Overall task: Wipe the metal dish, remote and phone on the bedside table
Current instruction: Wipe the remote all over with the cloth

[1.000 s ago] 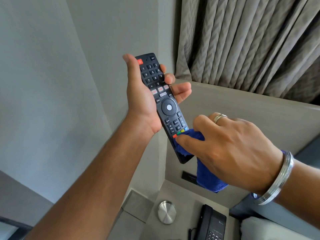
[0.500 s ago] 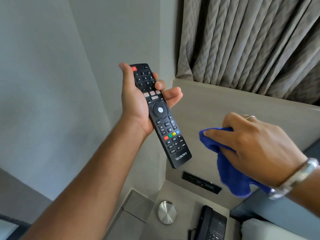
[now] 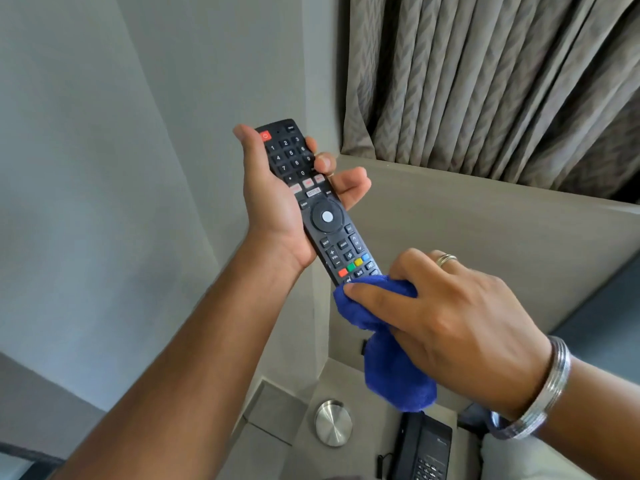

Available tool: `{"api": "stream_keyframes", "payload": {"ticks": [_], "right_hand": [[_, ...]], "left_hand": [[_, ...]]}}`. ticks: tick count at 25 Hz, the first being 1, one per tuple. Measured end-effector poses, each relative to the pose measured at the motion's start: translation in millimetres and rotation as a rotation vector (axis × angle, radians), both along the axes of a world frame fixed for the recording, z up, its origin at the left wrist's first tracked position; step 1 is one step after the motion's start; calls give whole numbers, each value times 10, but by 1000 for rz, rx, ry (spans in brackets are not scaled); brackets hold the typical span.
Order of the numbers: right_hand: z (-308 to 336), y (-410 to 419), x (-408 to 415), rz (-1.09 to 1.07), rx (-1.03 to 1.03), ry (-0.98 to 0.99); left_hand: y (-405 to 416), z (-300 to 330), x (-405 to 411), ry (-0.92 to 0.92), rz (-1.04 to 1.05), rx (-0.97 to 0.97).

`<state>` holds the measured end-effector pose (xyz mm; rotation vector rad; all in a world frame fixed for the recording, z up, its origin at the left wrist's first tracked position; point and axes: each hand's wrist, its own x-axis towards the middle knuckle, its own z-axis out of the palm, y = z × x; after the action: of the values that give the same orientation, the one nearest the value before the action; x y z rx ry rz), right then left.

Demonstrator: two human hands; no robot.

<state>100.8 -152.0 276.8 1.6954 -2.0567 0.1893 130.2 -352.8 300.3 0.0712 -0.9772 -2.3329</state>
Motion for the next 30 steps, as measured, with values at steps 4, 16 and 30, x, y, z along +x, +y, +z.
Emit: {"api": "stream_keyframes", "payload": {"ticks": [4, 16, 30], "right_hand": [[-62, 1, -67, 41, -13, 80], [222, 27, 8, -80, -139, -136], [207, 252, 113, -93, -40, -198]], "left_hand": [[-19, -30, 51, 5, -7, -10], [-49, -44, 180, -42, -3, 19], [-145, -87, 298, 5, -69, -169]]}}
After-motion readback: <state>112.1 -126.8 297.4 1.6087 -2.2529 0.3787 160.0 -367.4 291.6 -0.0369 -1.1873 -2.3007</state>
